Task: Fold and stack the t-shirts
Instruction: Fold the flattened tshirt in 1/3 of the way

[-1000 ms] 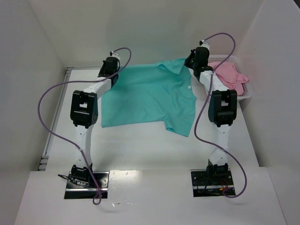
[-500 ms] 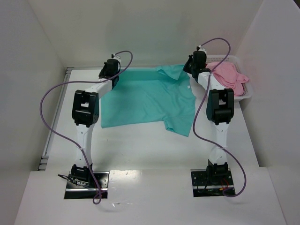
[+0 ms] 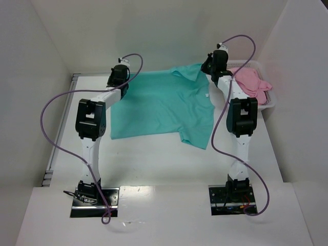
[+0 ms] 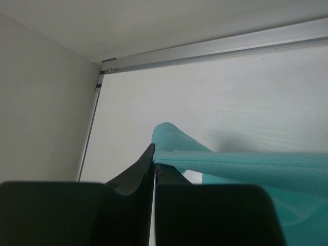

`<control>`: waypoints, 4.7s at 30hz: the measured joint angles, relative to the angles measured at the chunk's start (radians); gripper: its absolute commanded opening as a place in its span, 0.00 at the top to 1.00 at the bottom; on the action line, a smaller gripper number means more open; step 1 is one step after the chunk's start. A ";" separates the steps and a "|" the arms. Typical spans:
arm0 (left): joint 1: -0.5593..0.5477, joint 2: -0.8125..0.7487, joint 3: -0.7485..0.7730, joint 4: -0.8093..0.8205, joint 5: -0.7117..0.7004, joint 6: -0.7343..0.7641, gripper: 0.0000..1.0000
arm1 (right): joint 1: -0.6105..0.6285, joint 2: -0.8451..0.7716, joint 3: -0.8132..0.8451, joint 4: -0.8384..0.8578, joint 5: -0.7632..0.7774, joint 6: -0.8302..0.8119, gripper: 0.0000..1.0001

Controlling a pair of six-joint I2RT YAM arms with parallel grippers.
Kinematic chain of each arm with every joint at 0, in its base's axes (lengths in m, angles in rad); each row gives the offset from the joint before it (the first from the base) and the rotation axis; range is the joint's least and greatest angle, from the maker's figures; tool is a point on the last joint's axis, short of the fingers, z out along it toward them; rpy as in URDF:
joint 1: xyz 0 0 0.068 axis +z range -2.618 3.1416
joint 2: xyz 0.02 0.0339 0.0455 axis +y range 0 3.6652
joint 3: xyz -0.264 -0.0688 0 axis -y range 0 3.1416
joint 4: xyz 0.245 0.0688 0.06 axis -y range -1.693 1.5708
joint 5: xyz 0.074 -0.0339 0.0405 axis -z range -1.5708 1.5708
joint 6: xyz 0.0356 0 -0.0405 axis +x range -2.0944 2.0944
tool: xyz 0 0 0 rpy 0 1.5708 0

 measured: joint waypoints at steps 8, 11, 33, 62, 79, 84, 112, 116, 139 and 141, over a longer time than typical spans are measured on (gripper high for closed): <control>0.001 -0.150 -0.161 0.010 0.026 -0.060 1.00 | 0.000 -0.103 -0.206 0.008 -0.003 0.001 1.00; 0.001 -0.158 -0.176 0.010 0.029 -0.066 1.00 | 0.000 -0.124 -0.226 0.013 -0.003 0.001 1.00; -0.011 -0.121 -0.245 -0.058 0.037 -0.122 1.00 | 0.000 -0.065 -0.270 0.032 -0.003 0.000 1.00; -0.038 -0.083 -0.225 -0.307 0.032 -0.052 1.00 | -0.029 0.015 -0.236 -0.089 -0.014 -0.001 0.91; -0.050 -0.077 -0.210 -0.340 0.027 -0.032 0.68 | -0.050 0.005 -0.273 -0.105 -0.098 -0.024 0.60; -0.050 -0.082 -0.209 -0.352 0.034 -0.039 0.42 | -0.050 -0.029 -0.323 -0.101 -0.132 -0.018 0.59; 0.017 -0.208 -0.178 -0.339 0.260 -0.304 0.05 | -0.051 -0.114 -0.365 -0.053 -0.233 -0.030 0.55; 0.026 -0.203 -0.149 -0.346 0.274 -0.333 0.00 | -0.051 -0.114 -0.399 -0.048 -0.236 -0.030 0.55; 0.048 -0.192 -0.121 -0.345 0.349 -0.376 0.00 | -0.030 -0.063 -0.425 -0.052 -0.298 -0.022 0.56; 0.050 -0.188 -0.121 -0.345 0.355 -0.377 0.00 | -0.027 -0.049 -0.410 -0.054 -0.305 -0.018 0.63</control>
